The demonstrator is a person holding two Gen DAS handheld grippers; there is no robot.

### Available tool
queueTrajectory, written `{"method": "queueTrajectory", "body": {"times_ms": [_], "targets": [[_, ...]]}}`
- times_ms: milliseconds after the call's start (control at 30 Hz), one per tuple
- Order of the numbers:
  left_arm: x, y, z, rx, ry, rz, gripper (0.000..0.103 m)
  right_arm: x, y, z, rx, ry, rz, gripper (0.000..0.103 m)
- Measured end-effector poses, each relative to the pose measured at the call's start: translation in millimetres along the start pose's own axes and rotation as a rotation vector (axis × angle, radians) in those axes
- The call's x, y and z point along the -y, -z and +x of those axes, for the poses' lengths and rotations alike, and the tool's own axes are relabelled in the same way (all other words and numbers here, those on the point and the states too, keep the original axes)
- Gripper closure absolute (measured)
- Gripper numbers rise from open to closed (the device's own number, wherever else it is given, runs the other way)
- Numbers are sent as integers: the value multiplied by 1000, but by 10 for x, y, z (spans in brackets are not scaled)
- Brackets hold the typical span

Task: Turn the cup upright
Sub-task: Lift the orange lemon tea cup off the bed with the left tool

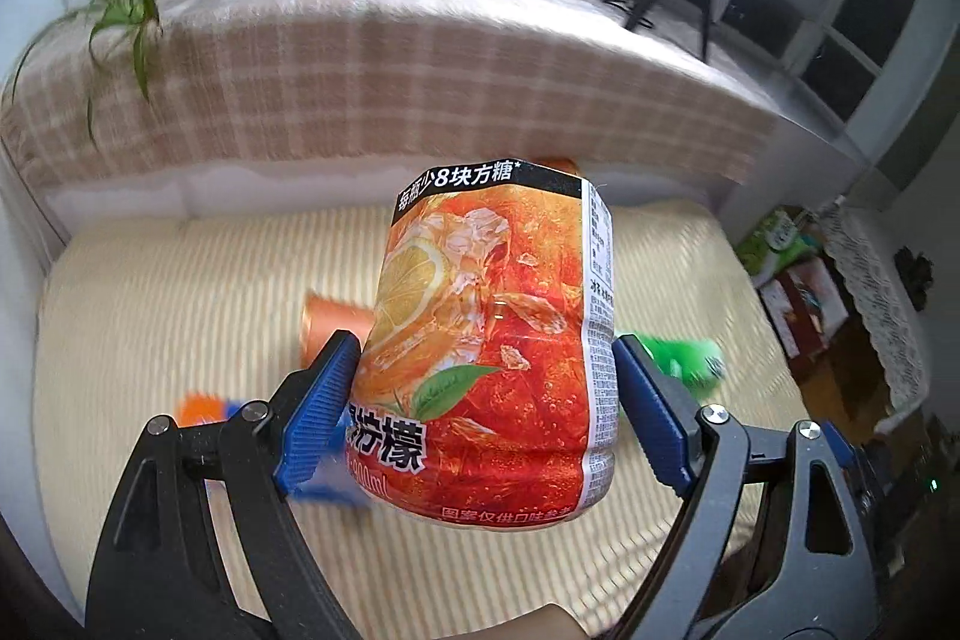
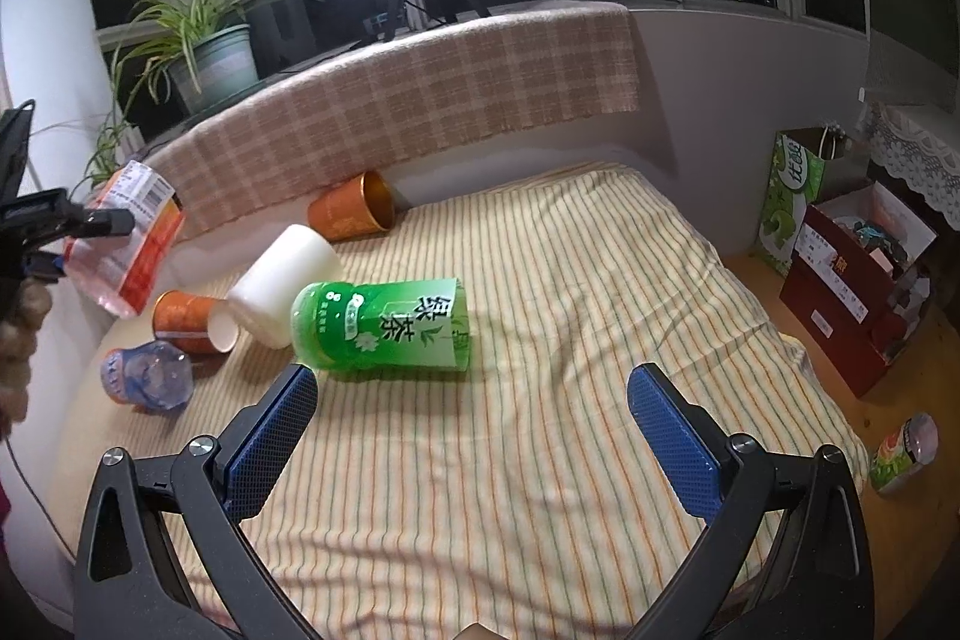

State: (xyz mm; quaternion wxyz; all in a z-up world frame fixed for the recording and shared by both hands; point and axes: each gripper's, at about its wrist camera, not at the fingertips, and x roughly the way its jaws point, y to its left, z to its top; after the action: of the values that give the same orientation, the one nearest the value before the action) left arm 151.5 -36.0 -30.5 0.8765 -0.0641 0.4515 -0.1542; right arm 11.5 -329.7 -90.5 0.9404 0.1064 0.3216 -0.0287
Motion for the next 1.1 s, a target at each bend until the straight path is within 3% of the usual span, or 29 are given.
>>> {"method": "queueTrajectory", "body": {"times_ms": [267, 467, 833, 1100], "targets": [[-24, 585, 144, -24, 96, -160, 16, 6, 57, -64, -2, -16, -2, 0], [-54, 962, 345, -55, 119, -271, 16, -22, 120, -54, -35, -52, 2, 0], [-38, 1206, 624, -120, 89, -282, 16, -123, 181, 13, -92, -94, 5, 0], [-68, 1212, 588, -112, 93, -245, 14, -271, 189, 54, -104, -113, -14, 0]]}}
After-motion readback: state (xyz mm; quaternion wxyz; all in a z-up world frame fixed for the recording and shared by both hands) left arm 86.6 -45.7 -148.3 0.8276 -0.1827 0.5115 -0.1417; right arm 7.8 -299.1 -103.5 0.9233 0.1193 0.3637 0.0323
